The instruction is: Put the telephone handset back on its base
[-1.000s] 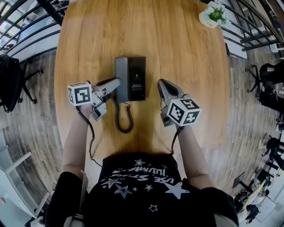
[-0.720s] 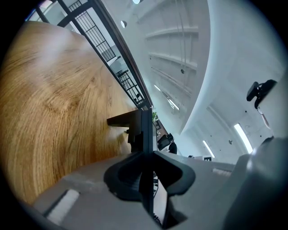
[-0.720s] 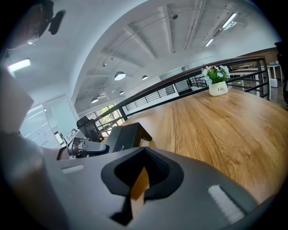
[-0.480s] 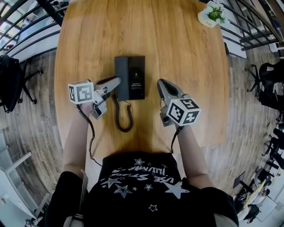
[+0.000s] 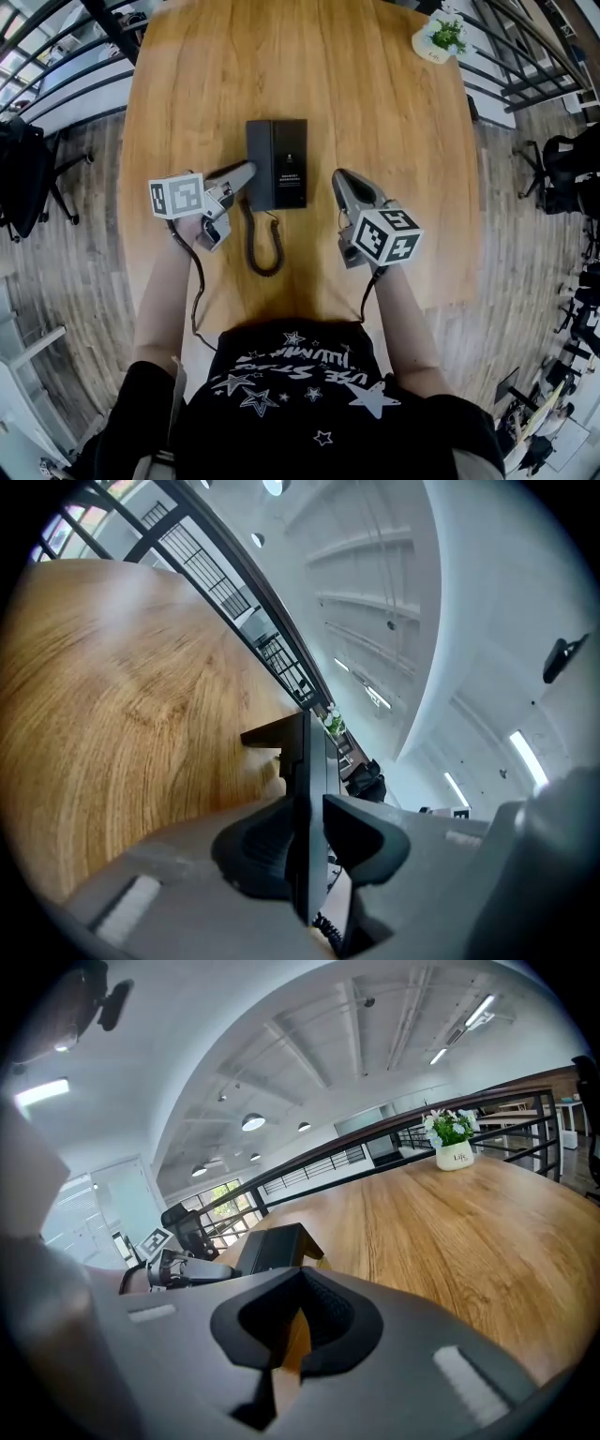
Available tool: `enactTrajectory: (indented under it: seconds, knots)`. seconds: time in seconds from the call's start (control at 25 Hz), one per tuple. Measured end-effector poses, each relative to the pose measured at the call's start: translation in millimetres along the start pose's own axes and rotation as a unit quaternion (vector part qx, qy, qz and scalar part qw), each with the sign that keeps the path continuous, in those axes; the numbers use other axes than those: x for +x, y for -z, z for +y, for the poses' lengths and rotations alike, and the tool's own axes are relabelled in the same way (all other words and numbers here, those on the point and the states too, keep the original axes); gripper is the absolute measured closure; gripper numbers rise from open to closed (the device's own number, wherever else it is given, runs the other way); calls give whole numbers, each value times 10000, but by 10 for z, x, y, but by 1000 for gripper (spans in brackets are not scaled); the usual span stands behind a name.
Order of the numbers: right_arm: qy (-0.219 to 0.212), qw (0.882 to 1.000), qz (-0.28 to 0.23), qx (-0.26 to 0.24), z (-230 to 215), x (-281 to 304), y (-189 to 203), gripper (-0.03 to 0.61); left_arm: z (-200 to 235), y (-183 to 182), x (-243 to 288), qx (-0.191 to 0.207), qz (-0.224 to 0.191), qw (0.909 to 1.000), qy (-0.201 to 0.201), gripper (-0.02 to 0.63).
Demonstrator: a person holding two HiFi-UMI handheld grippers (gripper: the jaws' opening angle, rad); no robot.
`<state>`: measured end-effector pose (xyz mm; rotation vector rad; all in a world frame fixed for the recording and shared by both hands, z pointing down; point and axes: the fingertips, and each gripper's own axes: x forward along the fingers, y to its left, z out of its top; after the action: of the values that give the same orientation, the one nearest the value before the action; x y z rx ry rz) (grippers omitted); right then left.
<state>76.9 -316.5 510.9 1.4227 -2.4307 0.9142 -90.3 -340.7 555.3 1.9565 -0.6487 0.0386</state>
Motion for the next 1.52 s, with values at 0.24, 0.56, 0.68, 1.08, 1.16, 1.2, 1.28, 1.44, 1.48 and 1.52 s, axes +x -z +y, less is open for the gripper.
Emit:
enactTrajectory:
  seconds: [0.24,0.56,0.68,1.08,1.16,1.2,1.28,1.44,1.48,1.52]
  knots:
    - [-33,9998,-169,-107,183,-148,-76,577,-191,-22,-252,181,-261,9995,4,509]
    - [24,9981,-551,-280,552,-458,-162,577,-673,49,-749,1216,-508,9908,-292,509]
    - [57,9973,-639,-367,703,-581,-84,577,-842,166,-924,1773,-567,9816,-435,513]
    - [37,9959,-756,-489,979,-1056,128,577,-1569,603,-1222,3873,-864,9132,-933,583]
    - [-56,9961,-731,-486,999,-1078,149,577,-1624,767,-1232,3894,-855,9120,-969,584]
    - [-124,9960,-734,-490,1023,-1084,138,577,-1639,840,-1238,3876,-839,9126,-997,584]
    - [-251,9953,-762,-534,1087,-1109,94,577,-1656,956,-1264,3798,-837,9148,-1089,586]
    - [-465,9945,-720,-609,1210,-1255,132,578,-1718,1152,-1353,3610,-926,9183,-1333,591]
    - [-510,9946,-670,-606,1227,-1309,184,578,-1750,1218,-1370,3593,-936,9182,-1378,592]
    - [-552,9946,-630,-607,1241,-1367,237,578,-1789,1288,-1383,3596,-941,9175,-1415,592]
